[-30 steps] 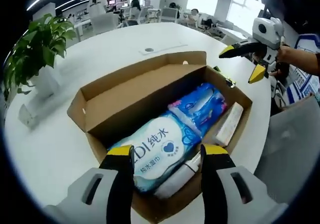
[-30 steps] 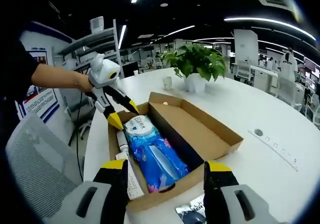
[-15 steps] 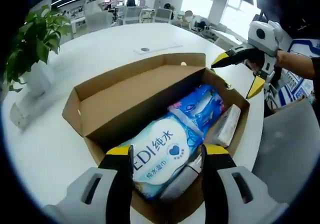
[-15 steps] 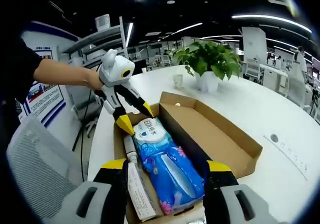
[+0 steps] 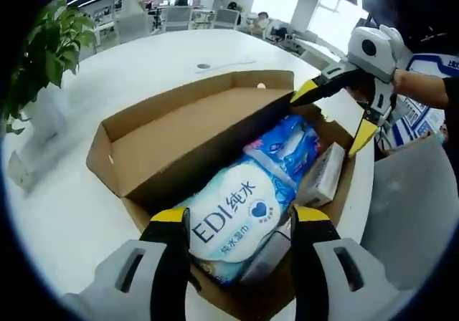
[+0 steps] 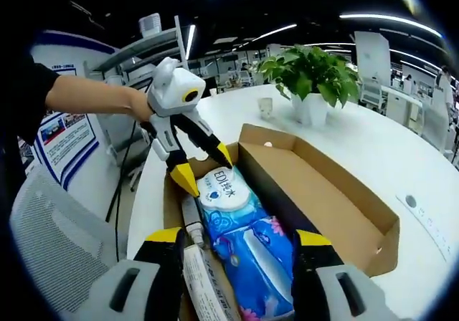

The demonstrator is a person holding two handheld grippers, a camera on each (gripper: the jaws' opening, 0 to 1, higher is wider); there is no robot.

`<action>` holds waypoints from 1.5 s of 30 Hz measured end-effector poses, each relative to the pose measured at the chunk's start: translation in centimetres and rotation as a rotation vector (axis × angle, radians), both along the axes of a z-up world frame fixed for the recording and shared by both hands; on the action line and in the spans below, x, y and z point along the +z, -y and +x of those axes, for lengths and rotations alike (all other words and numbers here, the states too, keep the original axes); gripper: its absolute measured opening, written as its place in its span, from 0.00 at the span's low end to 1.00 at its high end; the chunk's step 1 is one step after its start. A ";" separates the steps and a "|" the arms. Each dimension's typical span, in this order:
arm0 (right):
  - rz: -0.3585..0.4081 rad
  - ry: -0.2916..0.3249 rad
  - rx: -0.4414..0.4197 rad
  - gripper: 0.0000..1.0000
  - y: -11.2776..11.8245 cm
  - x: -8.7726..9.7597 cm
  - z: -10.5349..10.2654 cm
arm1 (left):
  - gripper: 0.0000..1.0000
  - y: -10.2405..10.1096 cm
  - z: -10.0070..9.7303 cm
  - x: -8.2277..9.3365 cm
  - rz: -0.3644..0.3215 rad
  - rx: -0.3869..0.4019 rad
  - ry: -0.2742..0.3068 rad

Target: Operate the shoe box by opening the lid, removing the specified soft item, and placing it in the target area until the item is outside and the box remains undamaged.

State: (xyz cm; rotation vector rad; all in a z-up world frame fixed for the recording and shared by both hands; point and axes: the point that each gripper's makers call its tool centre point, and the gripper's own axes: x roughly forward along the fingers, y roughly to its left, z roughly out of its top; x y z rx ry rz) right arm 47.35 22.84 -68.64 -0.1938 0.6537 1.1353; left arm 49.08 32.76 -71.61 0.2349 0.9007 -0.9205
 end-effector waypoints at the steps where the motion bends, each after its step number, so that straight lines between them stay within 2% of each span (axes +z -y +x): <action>1: -0.001 -0.002 0.004 0.59 -0.2 -0.1 0.0 | 0.56 -0.1 -0.1 -0.2 0.032 -0.025 0.010; 2: -0.002 -0.003 0.008 0.59 -0.4 -0.2 0.0 | 0.56 -0.2 -0.1 -0.5 0.072 -0.065 0.027; 5: -0.016 0.002 0.026 0.59 -1.1 -0.7 0.0 | 0.57 0.0 -0.1 -0.6 0.100 -0.096 0.053; 8: -0.019 0.006 0.043 0.58 -1.7 -1.0 -0.1 | 0.57 0.1 -0.1 -0.9 0.112 -0.120 0.055; 12: -0.041 0.024 0.076 0.57 -2.5 -1.8 -0.2 | 0.57 -0.6 0.0 -1.6 0.193 -0.194 0.092; 17: -0.063 0.050 0.114 0.54 -3.2 -2.6 -0.3 | 0.57 -0.3 0.0 -2.1 0.196 -0.218 0.084; 25: -0.077 0.066 0.134 0.50 -4.7 -3.5 0.3 | 0.56 -0.3 -0.1 -2.5 0.245 -0.289 0.121; 29: -0.105 0.084 0.161 0.48 -5.3 -4.2 0.5 | 0.55 -0.4 -0.1 -2.8 0.310 -0.356 0.160; 35: -0.126 0.089 0.175 0.46 -6.4 -4.9 1.0 | 0.55 -0.3 0.1 -3.0 0.323 -0.389 0.150; 41: -0.159 0.070 0.192 0.47 -6.9 -6.0 1.2 | 0.58 -0.5 0.7 -4.3 0.360 -0.449 0.121; 45: -0.162 0.066 0.195 0.47 -7.0 -6.1 1.2 | 0.57 -0.4 0.5 -4.2 0.347 -0.477 0.117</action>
